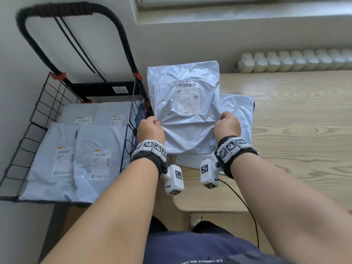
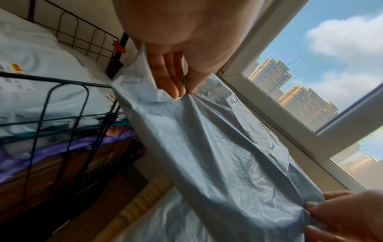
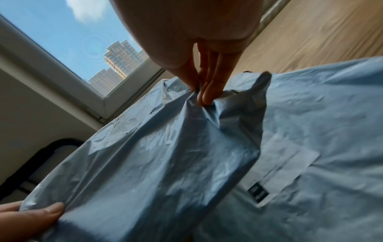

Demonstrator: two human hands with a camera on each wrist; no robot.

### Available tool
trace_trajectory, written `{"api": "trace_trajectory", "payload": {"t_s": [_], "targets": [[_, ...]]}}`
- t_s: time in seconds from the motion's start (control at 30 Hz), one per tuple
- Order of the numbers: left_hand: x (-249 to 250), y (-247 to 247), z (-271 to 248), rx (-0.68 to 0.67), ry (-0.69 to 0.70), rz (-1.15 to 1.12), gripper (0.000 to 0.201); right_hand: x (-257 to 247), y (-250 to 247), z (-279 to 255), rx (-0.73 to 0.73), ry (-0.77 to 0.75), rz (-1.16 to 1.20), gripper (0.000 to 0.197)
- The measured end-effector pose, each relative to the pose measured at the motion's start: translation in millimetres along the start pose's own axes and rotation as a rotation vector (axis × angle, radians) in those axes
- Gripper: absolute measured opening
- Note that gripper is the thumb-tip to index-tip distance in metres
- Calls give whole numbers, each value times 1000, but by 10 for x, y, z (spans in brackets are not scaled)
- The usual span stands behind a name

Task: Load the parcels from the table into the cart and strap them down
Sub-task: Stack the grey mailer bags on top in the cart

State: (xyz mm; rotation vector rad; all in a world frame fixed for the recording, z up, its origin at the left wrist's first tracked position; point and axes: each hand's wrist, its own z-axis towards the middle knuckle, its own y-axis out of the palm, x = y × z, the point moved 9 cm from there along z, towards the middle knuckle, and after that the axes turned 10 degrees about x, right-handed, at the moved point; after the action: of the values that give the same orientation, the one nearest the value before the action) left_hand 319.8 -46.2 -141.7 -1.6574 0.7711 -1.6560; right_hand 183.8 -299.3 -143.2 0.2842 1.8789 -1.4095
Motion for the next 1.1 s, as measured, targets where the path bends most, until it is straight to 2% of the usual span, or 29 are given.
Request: {"api": "trace_trajectory", "payload": {"t_s": [0.17,0.5,0.7,0.83,0.93,1.0,1.1], "targets": [[-549,-371,293,52,-52,-12,24,-475,520,-256,-64,-76,21,22],[-2039,-1373,1152,130,-170,96,32,-1589,1915,-1243,-200,-151,-12,20],[-2730,-1803,1812,109,-217,213,25,-2131,2762,-1661,-274,-117,17,23],[-3050,-1987,2107,118,-308,151,27,-2315,3271,-1872,-339,-70,8,27],[-3269,-1994,2308,68,-377,118,31,-2354,3604,-1960,-375,-9,21,31],[-3386,-1931,2420,-6,-370,100,36,-2350,3818,-1996,-404,33,31,34],[-3632,-1717,2554,-167,-354,62,57,-2314,4195,-2083,-497,78,-1,41]]}}
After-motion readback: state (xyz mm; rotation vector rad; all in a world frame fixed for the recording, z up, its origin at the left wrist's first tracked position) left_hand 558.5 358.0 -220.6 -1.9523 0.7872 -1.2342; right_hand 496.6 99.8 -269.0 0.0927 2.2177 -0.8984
